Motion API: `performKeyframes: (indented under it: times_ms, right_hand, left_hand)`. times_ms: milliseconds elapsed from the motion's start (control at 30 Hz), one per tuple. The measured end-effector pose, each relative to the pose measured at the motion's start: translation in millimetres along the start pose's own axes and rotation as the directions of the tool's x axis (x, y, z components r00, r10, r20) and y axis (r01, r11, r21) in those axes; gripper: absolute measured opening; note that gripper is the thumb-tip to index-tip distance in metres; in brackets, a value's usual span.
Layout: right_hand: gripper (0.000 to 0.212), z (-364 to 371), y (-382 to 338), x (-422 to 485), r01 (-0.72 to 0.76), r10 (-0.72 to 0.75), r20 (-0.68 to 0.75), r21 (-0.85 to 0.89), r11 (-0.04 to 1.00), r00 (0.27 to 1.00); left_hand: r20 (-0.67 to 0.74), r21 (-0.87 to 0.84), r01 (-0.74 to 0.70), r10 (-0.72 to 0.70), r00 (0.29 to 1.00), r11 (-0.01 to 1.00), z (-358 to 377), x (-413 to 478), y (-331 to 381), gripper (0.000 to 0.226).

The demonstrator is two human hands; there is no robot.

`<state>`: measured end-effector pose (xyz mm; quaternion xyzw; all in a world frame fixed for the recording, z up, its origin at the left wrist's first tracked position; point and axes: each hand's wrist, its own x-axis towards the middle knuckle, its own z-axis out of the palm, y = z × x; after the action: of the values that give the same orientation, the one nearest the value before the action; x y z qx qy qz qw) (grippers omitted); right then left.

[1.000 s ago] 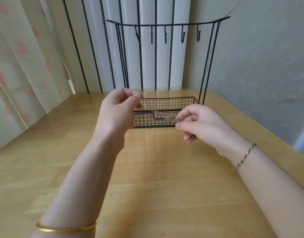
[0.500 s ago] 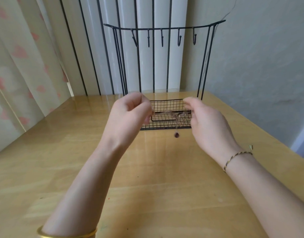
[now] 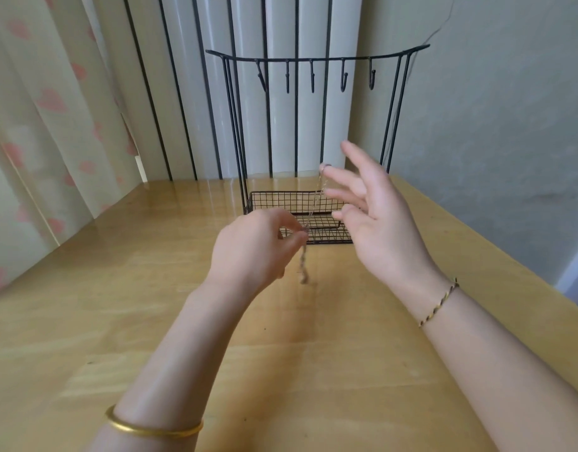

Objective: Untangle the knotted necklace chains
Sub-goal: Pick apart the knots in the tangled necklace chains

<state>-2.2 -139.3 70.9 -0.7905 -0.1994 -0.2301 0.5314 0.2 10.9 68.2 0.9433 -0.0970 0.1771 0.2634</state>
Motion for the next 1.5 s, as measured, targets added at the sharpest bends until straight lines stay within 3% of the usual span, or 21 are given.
performKeyframes:
  times_ms: [133,267,633,833,1033,1133,1233,1400,1500]
  right_hand:
    - [0.069,-9,-14,-2,-0.014,0.019,-0.041,0.124,0.992,0.999]
    - [0.064,-16,-24,-9,-0.067,0.068,0.003,0.256,0.964,0.998]
    - [0.062,-20,-21,-53,-0.230,0.208,0.100,0.478,0.848,0.973]
    - [0.053,-16,-3,-65,-0.380,0.346,0.159,0.312,0.871,0.925]
    - [0.032,-14,1,-72,-0.438,0.405,0.218,0.128,0.890,0.888]
    - [0.021,-13,1,-75,-0.340,0.352,0.178,-0.094,0.936,0.919]
    - [0.012,-15,2,-75,-0.218,0.261,0.092,-0.328,0.919,0.961]
    - [0.008,-15,-4,-74,-0.278,0.288,0.133,-0.089,0.957,0.948]
    - [0.006,-11,-6,-78,-0.245,0.258,0.191,-0.091,0.965,0.947]
  left_hand:
    - [0.039,-0.258,0.021,-0.011,0.999,0.966,0,-3,4,0.008]
    - [0.150,-0.526,0.070,0.011,0.989,0.848,-3,-15,15,0.005]
    - [0.247,-0.747,0.186,0.006,0.969,0.638,3,-66,10,0.007]
    - [0.217,-0.770,0.179,-0.012,0.976,0.613,13,-74,4,0.007]
    - [0.204,-0.769,0.187,-0.043,0.978,0.611,17,-81,2,0.007]
    - [0.206,-0.769,0.195,-0.054,0.977,0.608,19,-83,0,0.005]
    - [0.203,-0.783,0.194,-0.051,0.978,0.592,20,-82,0,0.008]
    - [0.211,-0.784,0.210,-0.069,0.975,0.585,22,-82,-1,0.010]
    - [0.212,-0.786,0.216,-0.076,0.974,0.580,21,-82,-1,0.008]
